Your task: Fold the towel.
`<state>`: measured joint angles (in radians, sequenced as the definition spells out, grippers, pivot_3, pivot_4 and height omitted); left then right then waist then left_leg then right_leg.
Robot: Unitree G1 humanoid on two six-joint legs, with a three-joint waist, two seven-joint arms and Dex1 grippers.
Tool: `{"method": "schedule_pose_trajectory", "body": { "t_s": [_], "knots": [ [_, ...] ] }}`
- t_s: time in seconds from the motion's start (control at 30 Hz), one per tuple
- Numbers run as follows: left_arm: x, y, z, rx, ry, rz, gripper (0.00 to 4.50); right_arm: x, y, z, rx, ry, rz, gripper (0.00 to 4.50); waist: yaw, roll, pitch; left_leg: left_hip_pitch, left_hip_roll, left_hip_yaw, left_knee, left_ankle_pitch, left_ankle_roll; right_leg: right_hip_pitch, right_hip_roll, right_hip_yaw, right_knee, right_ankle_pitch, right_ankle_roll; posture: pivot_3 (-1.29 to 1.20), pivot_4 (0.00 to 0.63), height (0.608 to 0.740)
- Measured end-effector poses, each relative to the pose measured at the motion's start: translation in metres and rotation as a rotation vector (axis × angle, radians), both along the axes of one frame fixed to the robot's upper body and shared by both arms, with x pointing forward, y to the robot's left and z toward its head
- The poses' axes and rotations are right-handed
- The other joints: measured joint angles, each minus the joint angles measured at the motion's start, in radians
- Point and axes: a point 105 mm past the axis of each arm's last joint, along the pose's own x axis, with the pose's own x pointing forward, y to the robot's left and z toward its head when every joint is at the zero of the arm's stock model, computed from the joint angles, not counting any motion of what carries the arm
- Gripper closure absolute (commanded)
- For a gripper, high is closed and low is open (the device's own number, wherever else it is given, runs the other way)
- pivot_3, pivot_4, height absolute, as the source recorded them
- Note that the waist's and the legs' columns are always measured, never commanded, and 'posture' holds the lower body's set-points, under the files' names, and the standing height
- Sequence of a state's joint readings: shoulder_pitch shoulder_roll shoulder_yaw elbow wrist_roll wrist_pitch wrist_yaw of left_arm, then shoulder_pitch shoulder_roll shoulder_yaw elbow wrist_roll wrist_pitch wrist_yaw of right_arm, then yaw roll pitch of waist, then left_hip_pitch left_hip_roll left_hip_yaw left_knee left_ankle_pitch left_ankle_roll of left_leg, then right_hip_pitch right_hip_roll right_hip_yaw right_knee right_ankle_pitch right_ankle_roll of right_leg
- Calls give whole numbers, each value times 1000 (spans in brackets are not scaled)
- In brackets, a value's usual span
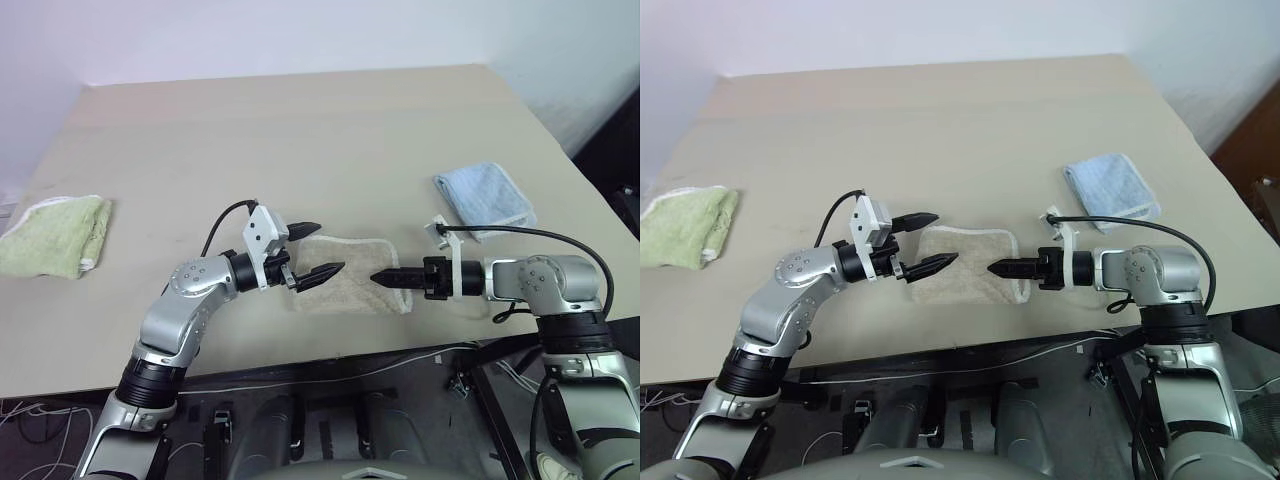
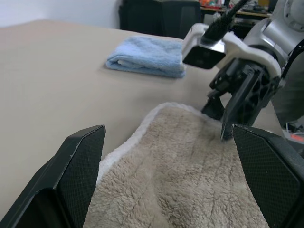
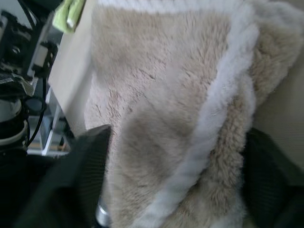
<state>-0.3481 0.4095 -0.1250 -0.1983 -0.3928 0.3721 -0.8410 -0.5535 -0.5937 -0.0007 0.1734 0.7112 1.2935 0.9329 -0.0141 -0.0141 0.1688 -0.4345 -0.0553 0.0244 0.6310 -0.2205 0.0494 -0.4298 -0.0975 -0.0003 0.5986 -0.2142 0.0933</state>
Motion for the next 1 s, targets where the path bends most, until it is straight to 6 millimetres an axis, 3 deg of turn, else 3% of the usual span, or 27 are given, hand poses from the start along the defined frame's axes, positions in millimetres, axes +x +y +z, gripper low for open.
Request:
{"method": "schedule_pose_trajectory", "body": {
  "t_s": [0.27,0.43,0.53,0.63,0.77,0.9,1.0],
  "knots": [
    [2,1,-1,9,-11,14,0,-1,0,1,35,23,9,4478,3,0,0,0,0,0,0,0,0,0,0,0,0,0,0,0,150,740],
    [4,2,-6,15,0,23,0,-4,-1,16,61,-7,21,4478,3,0,0,-1,0,0,0,0,0,0,0,0,0,0,0,0,150,740],
    [4,1,-6,8,-1,19,0,-7,0,37,105,-61,24,4478,4,0,0,-2,0,0,0,0,0,-1,0,0,0,0,0,0,150,740],
    [7,2,-5,2,-1,26,0,3,-9,70,162,-168,-59,4478,4,0,0,-2,0,0,1,0,0,-1,0,0,0,1,1,0,150,740],
    [20,7,5,-35,-30,87,0,20,-40,107,221,-332,-266,4478,10,0,0,-3,0,0,1,0,0,-2,0,-1,-1,2,4,0,150,740],
    [35,10,21,-127,-48,167,0,35,-71,114,246,-396,-492,4478,15,0,0,-7,0,0,2,0,0,-5,0,-1,-1,5,8,0,150,740],
    [39,8,25,-152,-50,187,0,50,-104,116,300,-416,-720,4478,19,1,0,-7,0,1,2,0,0,-5,0,-1,-1,6,10,0,150,740]
  ]
}}
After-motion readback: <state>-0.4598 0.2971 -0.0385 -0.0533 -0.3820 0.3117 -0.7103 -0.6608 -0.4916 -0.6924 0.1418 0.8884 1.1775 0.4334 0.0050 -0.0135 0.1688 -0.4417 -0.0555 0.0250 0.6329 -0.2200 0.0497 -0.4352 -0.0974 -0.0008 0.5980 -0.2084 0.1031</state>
